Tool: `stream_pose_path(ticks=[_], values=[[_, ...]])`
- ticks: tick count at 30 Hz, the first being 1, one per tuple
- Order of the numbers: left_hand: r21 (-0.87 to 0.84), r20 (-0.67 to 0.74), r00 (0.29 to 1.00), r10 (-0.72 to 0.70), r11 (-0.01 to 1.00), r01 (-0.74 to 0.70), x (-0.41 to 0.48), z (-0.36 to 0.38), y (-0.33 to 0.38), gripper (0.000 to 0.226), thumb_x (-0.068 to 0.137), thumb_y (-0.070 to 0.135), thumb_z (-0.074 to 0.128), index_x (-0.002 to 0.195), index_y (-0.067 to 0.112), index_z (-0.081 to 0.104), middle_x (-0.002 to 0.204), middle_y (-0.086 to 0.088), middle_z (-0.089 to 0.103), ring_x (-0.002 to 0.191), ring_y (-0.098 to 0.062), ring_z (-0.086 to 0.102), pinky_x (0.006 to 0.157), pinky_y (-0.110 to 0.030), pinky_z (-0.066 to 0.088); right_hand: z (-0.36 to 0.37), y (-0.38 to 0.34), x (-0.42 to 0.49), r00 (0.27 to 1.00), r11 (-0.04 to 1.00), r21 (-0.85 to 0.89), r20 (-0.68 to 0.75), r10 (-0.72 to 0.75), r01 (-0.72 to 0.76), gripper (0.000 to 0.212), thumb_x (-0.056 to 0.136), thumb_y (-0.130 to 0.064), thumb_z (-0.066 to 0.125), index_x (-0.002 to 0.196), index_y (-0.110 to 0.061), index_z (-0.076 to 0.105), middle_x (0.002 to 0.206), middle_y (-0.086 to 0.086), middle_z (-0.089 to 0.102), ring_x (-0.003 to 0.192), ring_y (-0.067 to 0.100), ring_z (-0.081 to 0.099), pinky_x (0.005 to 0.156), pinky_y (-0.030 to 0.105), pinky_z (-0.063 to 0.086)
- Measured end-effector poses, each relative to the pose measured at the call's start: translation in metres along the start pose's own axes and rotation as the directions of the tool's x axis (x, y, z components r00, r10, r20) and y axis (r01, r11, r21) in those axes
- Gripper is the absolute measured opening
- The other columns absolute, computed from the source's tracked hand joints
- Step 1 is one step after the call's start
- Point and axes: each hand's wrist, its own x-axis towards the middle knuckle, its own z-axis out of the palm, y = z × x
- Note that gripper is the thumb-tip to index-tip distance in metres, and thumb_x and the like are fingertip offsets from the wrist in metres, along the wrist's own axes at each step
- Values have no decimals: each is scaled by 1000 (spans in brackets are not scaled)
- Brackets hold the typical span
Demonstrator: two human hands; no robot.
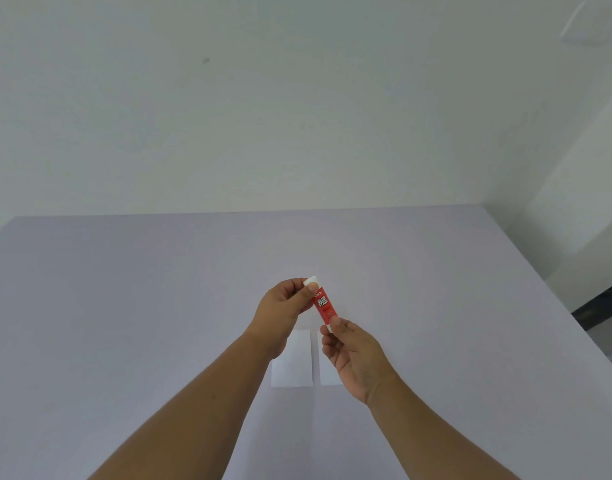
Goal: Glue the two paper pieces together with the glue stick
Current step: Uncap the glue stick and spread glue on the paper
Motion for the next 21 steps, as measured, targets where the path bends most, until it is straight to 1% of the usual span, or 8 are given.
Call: stream_pose_path(ticks=[3,6,9,11,14,17,19,21], values=[[6,6,1000,12,1000,-12,0,1,2,31,88,31,65,107,8,68,106,-10,72,107,-22,66,101,-34,48,2,-2,-2,993,994,2,-29,112,-112,42,79,-44,58,86,-4,69,62,6,61,57,14,57,55,22,52],[27,-4,1000,16,1000,-16,0,-1,2,30,88,31,64,108,8,68,107,-11,72,107,-23,66,100,-34,49,4,0,-2,989,989,-33,-43,140,-142,51,81,-51,51,86,-4,69,63,7,63,58,15,56,57,23,51],[23,-19,1000,11,1000,-11,0,-3,0,33,87,34,65,107,8,68,108,-11,72,107,-23,65,100,-33,48,4,-1,-3,998,999,4,-38,52,-52,40,73,-38,65,96,-5,66,75,11,63,65,16,59,62,25,55],[15,-12,1000,11,1000,-11,0,-3,0,34,87,35,65,106,7,68,104,-9,72,106,-22,66,98,-31,48,4,-3,-4,998,999,-3,-42,38,-38,37,69,-31,70,94,-4,65,75,11,60,64,15,59,60,23,55],[16,7,1000,18,1000,-18,0,-2,0,32,87,34,64,105,8,69,99,-5,73,104,-20,67,94,-26,50,4,-3,-5,988,990,-28,-65,137,-139,43,77,-43,61,87,-2,66,64,8,60,56,15,56,53,22,52],[20,6,1000,19,1000,-19,0,-2,1,31,87,34,64,104,9,69,99,-5,74,102,-19,67,93,-26,50,4,-1,-4,984,986,-36,-74,161,-164,51,83,-50,51,90,-1,65,64,8,64,58,16,58,56,24,52],[18,-4,1000,19,1000,-18,0,-3,1,32,87,35,64,104,8,69,100,-6,73,103,-19,67,95,-27,50,4,-1,-4,993,995,-12,-56,102,-102,46,80,-45,58,96,-3,63,69,10,65,63,17,60,61,26,54],[26,-6,1000,14,1000,-14,0,-3,0,34,88,36,64,105,7,69,102,-7,73,105,-20,67,97,-29,49,4,-2,-4,998,999,-12,-49,40,-41,42,71,-35,68,98,-4,62,70,9,62,64,16,59,61,25,54]])
